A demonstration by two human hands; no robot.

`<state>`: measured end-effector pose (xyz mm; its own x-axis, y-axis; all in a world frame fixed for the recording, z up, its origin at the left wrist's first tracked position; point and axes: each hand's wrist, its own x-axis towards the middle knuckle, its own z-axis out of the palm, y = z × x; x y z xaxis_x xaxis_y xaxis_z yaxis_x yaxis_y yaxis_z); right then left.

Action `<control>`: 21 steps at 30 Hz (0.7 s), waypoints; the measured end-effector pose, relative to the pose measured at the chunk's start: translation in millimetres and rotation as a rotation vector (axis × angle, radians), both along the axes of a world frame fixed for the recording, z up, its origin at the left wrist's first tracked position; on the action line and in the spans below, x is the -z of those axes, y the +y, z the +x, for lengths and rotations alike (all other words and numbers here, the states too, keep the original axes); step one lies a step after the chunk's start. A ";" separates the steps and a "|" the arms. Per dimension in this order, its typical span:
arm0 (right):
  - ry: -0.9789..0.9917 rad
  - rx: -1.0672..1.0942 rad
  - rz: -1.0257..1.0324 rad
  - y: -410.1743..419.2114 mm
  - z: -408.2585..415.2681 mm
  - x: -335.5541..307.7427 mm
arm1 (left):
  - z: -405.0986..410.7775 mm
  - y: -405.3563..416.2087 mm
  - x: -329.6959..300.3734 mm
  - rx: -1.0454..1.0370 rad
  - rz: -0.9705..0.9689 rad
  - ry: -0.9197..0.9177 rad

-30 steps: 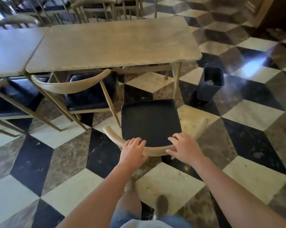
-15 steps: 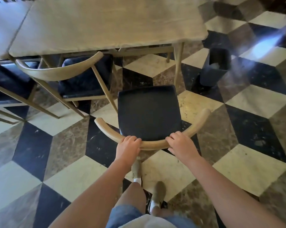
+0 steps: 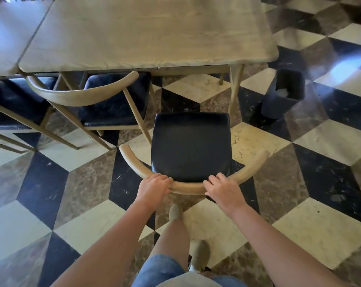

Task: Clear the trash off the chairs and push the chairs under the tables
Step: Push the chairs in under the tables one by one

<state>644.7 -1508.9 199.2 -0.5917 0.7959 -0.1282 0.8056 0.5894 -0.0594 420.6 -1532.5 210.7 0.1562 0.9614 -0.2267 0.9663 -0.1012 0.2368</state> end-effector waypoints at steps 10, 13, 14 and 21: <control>-0.018 0.030 0.020 113.3 -9.2 -6.2 | -13.1 111.5 7.8 0.081 0.010 0.029; -0.032 0.032 0.031 147.3 -13.3 -10.2 | -19.0 145.2 11.6 0.088 0.020 0.007; -0.034 0.038 0.029 157.1 -15.1 -10.4 | -20.9 155.8 12.5 0.088 0.012 -0.005; -0.004 0.063 0.020 228.0 -24.7 -2.4 | -27.9 230.9 12.8 0.045 0.006 -0.039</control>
<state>620.0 -1280.8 201.5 -0.5398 0.8340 -0.1139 0.8414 0.5385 -0.0449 392.7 -1301.6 198.0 0.2082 0.9544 -0.2140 0.9507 -0.1461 0.2736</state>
